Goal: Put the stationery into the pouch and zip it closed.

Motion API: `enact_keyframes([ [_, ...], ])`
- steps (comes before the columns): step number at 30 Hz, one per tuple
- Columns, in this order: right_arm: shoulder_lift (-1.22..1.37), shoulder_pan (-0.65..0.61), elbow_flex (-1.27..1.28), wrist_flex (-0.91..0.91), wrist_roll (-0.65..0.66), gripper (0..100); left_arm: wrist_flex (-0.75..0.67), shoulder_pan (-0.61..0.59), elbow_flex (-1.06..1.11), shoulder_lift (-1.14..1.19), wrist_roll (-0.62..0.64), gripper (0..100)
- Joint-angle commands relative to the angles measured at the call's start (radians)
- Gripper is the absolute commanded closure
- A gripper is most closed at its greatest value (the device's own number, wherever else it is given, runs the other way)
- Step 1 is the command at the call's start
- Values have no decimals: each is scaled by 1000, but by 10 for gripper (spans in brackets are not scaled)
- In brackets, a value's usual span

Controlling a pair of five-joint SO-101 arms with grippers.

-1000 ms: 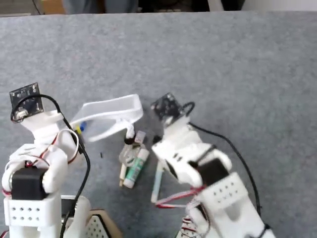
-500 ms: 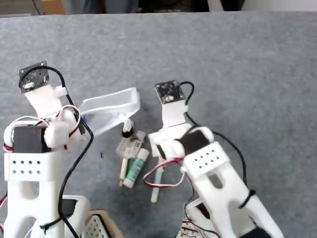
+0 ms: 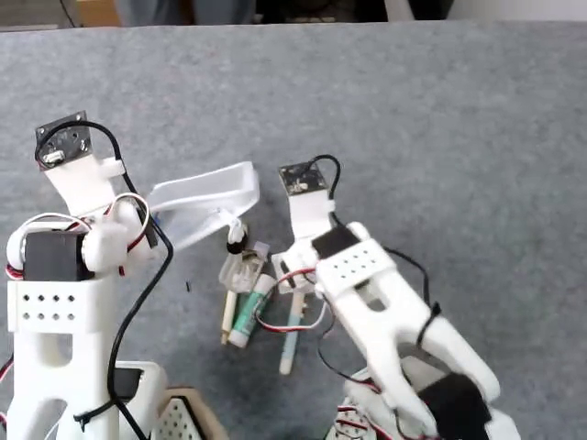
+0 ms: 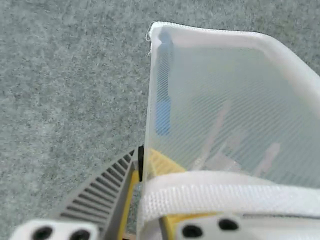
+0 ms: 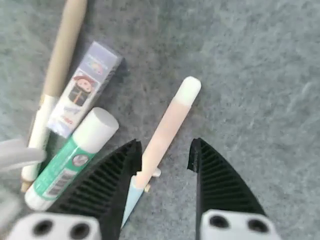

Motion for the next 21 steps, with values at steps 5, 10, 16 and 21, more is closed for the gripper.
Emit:
enact_keyframes([
  [5,130,14,-50,-123,0,836,18,-10,-8,15,6,973],
  [10,173,81,-50,-193,0,836,18,-10,-8,15,6,973],
  [16,182,184,-50,-241,0,904,18,-10,-8,15,6,973],
  [21,182,209,-50,-269,0,972,18,-10,-10,20,6,973],
])
